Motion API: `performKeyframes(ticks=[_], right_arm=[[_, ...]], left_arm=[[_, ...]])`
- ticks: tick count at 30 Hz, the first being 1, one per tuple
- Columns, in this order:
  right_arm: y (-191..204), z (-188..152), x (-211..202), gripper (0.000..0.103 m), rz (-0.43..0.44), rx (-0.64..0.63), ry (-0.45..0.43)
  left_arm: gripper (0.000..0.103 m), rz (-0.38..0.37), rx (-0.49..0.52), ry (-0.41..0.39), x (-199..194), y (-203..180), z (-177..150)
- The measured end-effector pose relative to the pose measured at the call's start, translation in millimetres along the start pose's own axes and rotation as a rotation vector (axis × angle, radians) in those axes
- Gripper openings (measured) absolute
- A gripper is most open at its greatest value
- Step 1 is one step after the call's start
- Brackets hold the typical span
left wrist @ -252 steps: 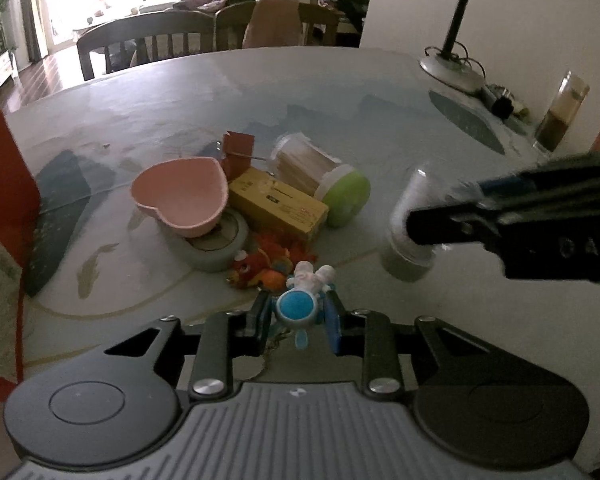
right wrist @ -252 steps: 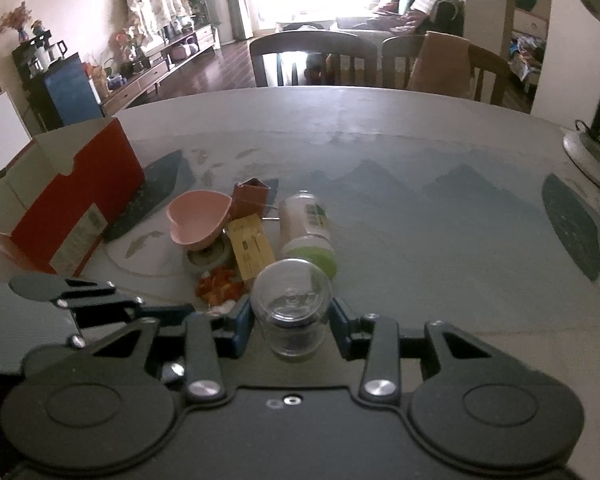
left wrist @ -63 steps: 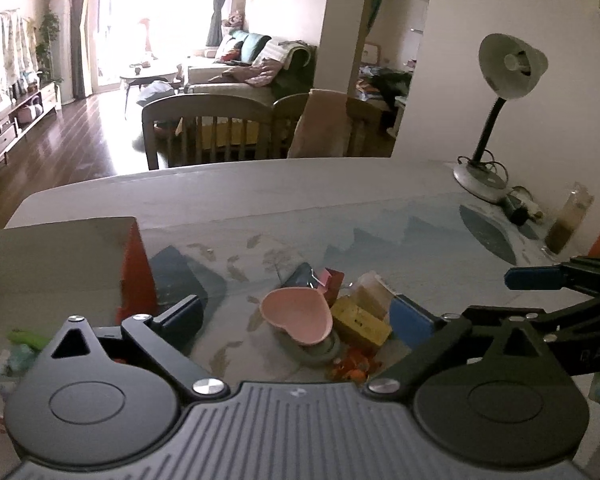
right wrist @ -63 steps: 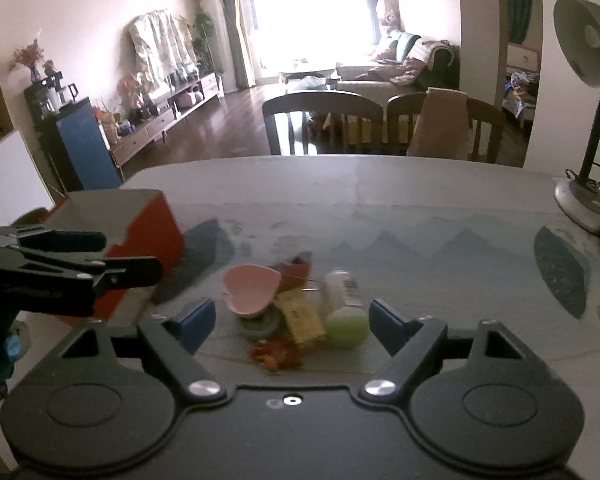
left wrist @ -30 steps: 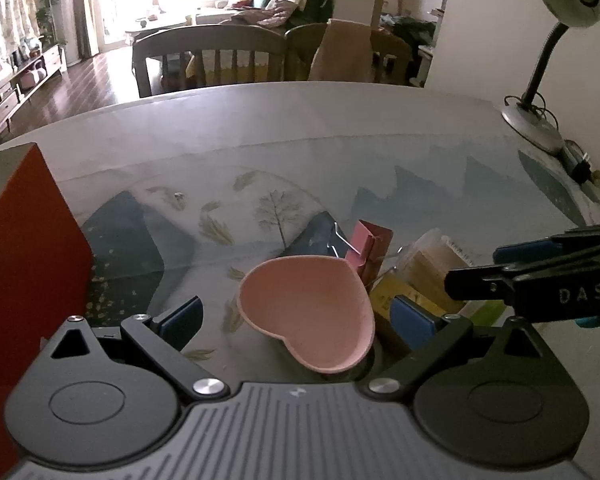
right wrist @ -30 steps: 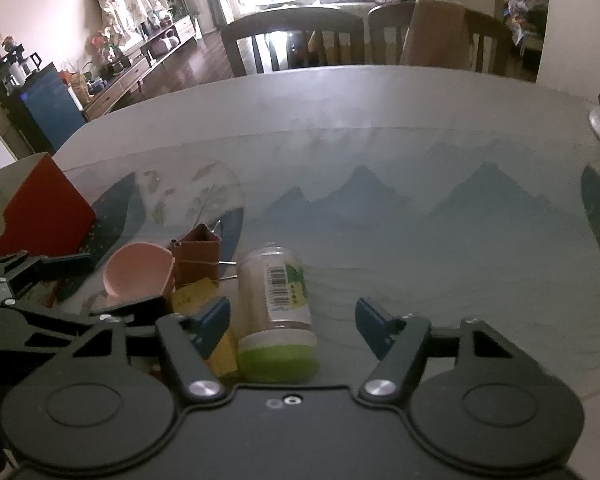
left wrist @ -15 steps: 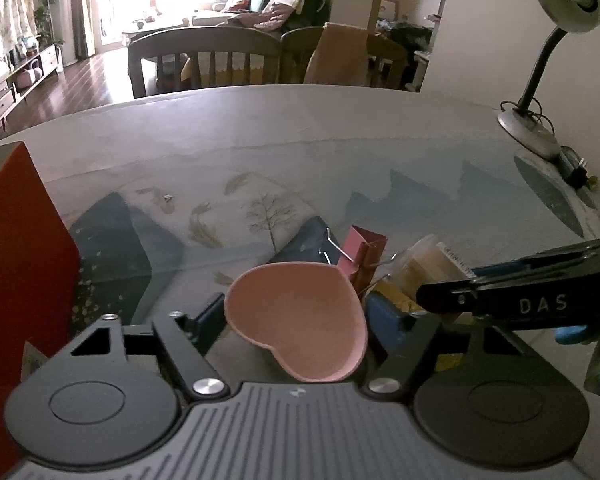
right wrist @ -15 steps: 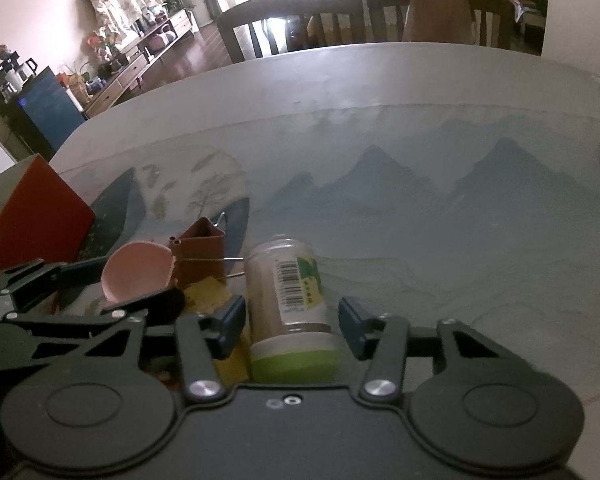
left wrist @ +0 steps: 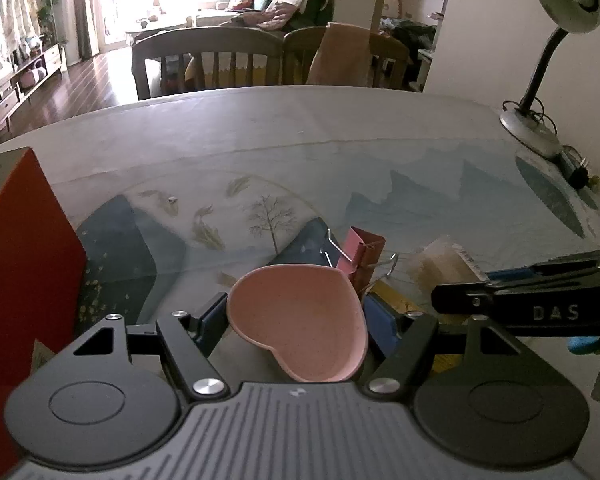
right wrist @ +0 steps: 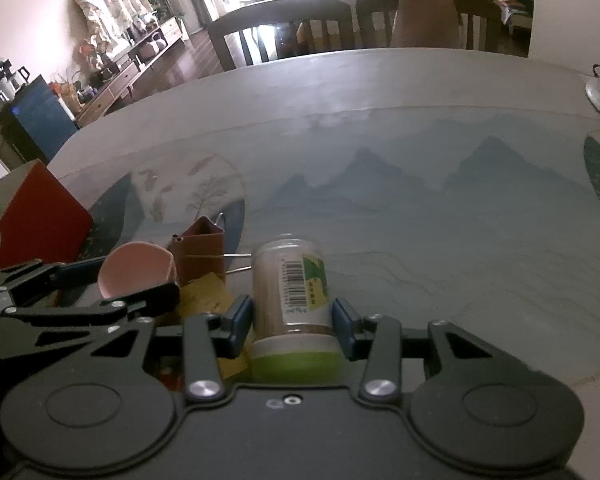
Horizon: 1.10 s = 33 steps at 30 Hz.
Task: Organize rigid objects
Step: 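Grasp the pink heart bowl with the left tool while the right tool grasps the green-lidded jar, then carry the pink bowl and green-lidded jar into the box and release them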
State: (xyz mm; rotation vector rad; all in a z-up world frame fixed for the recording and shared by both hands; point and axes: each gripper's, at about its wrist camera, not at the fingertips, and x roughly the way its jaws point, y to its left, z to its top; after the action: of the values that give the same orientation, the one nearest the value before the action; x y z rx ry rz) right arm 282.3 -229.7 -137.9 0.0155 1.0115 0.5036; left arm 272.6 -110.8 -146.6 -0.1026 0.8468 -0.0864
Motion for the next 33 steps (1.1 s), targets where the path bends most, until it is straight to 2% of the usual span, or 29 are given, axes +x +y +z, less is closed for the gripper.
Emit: performKeyframes(ticks=[15,33], right_arm=[[21,-10,-55,0.043,0.036,0.000,-0.047],[99,-14,-114,0.043,0.077,-0.025,-0.091]], left_arm=[[0.073,-0.031,-0.076,-0.012,-41,10,-5],[0.073,-0.055,-0.118,-0.039,-127,47,0]])
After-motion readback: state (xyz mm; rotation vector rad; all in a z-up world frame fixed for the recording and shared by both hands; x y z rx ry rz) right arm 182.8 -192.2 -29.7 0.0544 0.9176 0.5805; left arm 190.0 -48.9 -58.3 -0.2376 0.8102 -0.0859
